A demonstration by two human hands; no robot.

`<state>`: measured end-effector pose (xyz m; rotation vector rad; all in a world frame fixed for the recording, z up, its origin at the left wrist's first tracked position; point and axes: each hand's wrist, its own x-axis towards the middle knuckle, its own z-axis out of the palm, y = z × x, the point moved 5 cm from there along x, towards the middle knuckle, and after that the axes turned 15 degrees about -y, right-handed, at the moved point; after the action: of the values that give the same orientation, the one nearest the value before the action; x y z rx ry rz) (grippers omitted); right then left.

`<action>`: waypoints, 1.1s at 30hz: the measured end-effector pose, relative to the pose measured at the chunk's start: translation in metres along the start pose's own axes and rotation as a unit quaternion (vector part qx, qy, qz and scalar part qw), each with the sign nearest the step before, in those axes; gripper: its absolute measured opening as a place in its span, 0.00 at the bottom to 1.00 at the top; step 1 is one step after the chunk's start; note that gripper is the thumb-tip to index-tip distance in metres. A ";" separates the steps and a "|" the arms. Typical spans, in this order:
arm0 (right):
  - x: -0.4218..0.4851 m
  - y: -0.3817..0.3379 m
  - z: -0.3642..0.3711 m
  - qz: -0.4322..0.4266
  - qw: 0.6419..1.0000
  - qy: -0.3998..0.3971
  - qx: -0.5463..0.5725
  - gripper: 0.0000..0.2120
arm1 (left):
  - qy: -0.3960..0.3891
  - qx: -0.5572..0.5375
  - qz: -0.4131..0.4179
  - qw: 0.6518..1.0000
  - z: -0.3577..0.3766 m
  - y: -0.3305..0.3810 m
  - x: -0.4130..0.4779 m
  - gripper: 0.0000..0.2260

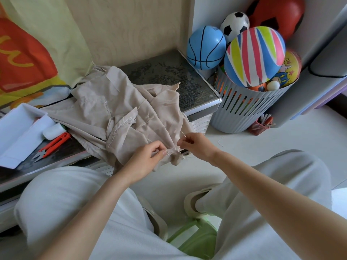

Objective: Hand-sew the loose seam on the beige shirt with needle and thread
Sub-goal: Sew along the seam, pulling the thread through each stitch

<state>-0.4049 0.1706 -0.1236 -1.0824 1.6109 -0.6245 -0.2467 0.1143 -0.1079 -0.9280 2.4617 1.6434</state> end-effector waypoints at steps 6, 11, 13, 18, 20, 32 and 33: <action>0.002 0.009 -0.011 0.049 0.997 0.057 -0.035 0.11 | 0.028 -0.015 0.004 0.999 -0.007 -0.002 -0.002 0.06; -0.001 0.024 -0.017 0.118 0.986 0.112 -0.045 0.09 | 0.031 -0.031 0.012 0.999 -0.006 0.000 -0.002 0.06; -0.003 0.033 -0.017 0.156 0.979 0.116 -0.055 0.14 | 0.031 -0.034 0.013 0.999 -0.007 0.000 -0.001 0.06; -0.005 0.045 -0.010 0.187 0.970 0.089 -0.124 0.14 | 0.023 -0.049 0.022 0.998 -0.006 0.004 -0.001 0.05; -0.006 0.036 -0.009 0.112 0.983 0.112 -0.094 0.07 | 0.013 -0.047 0.022 0.999 -0.005 0.004 -0.001 0.05; 0.002 0.001 0.015 -0.018 0.994 -0.104 -0.013 0.10 | -0.023 -0.036 0.025 0.999 -0.002 0.002 0.001 0.05; 0.001 0.002 0.014 -0.016 0.995 -0.097 0.002 0.08 | -0.023 -0.032 0.027 0.999 -0.003 0.002 0.001 0.06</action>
<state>-0.3924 0.1720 -0.1298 -1.1335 1.4261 -0.5262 -0.2476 0.1123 -0.1055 -0.8288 2.4389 1.7483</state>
